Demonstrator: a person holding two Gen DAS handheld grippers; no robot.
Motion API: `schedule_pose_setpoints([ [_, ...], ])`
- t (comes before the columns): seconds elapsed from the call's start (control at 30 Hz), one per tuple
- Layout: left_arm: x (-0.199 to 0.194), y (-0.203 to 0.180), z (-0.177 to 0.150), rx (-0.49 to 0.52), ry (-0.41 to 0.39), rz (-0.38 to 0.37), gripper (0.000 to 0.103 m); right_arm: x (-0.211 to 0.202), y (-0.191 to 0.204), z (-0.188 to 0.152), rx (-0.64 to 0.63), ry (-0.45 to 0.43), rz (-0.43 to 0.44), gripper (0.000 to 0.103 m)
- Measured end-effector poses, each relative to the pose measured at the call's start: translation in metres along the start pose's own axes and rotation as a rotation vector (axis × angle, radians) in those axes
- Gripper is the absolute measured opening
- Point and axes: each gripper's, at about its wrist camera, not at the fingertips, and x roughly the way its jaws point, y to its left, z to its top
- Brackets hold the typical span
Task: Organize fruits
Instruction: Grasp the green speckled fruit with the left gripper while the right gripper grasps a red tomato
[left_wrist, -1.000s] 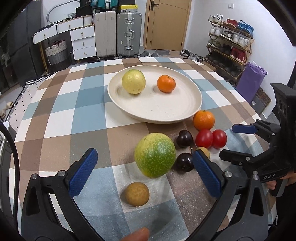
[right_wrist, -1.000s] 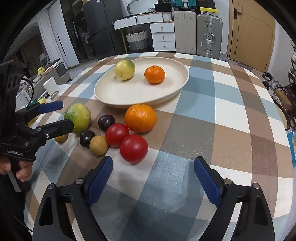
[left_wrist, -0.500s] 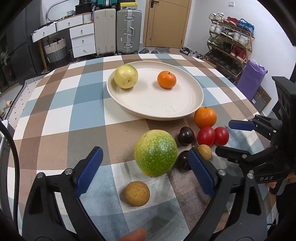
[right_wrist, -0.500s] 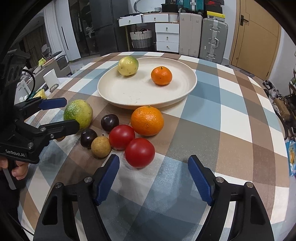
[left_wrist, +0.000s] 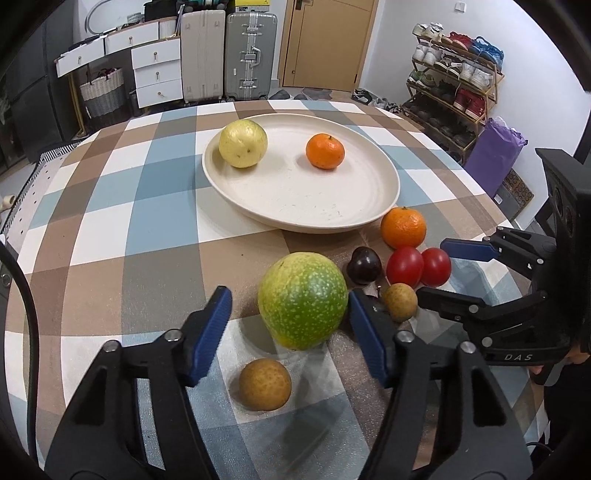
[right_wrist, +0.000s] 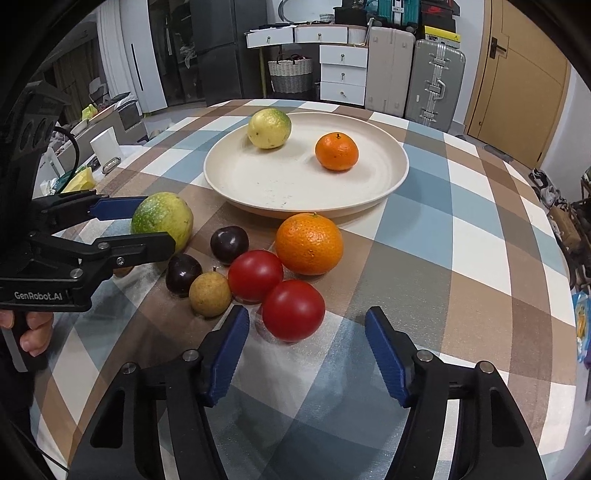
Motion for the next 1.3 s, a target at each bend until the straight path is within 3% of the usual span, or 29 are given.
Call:
schedule_pose_setpoints([
  [0.1, -0.002, -0.001, 0.000, 0.005, -0.010, -0.029, 0.046, 0.000, 0.000, 0.000, 0.002, 0.002, 0.004, 0.067],
  [0.3, -0.003, -0.004, -0.001, 0.018, -0.014, -0.024, 0.046, 0.001, -0.002, 0.000, 0.015, 0.009, 0.030, 0.071],
  [0.43, -0.004, -0.003, -0.001, 0.010, -0.020, -0.027, 0.046, 0.001, 0.004, -0.002, -0.012, 0.004, -0.001, 0.071],
  [0.87, -0.013, 0.000, 0.001, -0.009, -0.058, -0.042, 0.046, -0.004, 0.012, -0.003, -0.055, -0.020, -0.018, 0.033],
  [1.3, -0.019, 0.005, 0.003, -0.028, -0.091, -0.040, 0.046, -0.027, 0.001, 0.000, -0.012, -0.106, -0.017, 0.033],
])
